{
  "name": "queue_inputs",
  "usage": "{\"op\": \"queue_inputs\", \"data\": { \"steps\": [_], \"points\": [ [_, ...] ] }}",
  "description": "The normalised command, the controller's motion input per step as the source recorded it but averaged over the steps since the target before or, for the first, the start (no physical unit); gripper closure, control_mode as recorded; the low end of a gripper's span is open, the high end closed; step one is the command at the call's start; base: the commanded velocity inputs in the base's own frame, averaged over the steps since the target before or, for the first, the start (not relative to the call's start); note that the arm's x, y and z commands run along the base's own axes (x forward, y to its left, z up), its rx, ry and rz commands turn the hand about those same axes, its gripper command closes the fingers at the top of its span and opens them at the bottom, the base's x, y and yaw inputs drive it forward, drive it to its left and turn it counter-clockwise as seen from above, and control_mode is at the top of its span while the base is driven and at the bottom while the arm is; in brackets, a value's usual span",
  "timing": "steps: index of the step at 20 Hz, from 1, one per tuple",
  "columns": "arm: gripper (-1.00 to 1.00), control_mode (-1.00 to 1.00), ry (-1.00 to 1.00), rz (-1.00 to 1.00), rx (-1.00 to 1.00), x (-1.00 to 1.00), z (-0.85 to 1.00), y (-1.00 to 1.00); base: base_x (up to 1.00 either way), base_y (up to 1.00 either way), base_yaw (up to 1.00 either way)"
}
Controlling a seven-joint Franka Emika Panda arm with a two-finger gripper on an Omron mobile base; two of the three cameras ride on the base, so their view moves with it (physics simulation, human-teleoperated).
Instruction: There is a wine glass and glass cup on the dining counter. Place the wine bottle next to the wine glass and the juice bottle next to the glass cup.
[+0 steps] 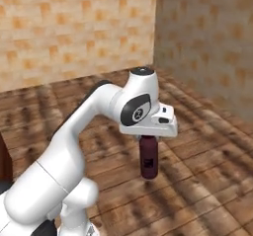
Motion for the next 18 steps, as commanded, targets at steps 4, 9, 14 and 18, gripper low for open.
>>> {"op": "queue_inputs", "data": {
  "steps": [4,9,14,18],
  "points": [
    [1.00,1.00,0.00,0.00,0.00,0.00,0.00,0.00,0.60,-0.07,0.52],
    [1.00,1.00,0.00,0.00,0.00,0.00,0.00,0.00,0.60,-0.05,0.48],
    [1.00,1.00,0.00,0.00,0.00,0.00,0.00,0.00,0.69,-0.06,0.41],
    [1.00,1.00,0.00,0.00,0.00,0.00,0.00,0.00,0.77,-0.07,0.35]
  ]
}}
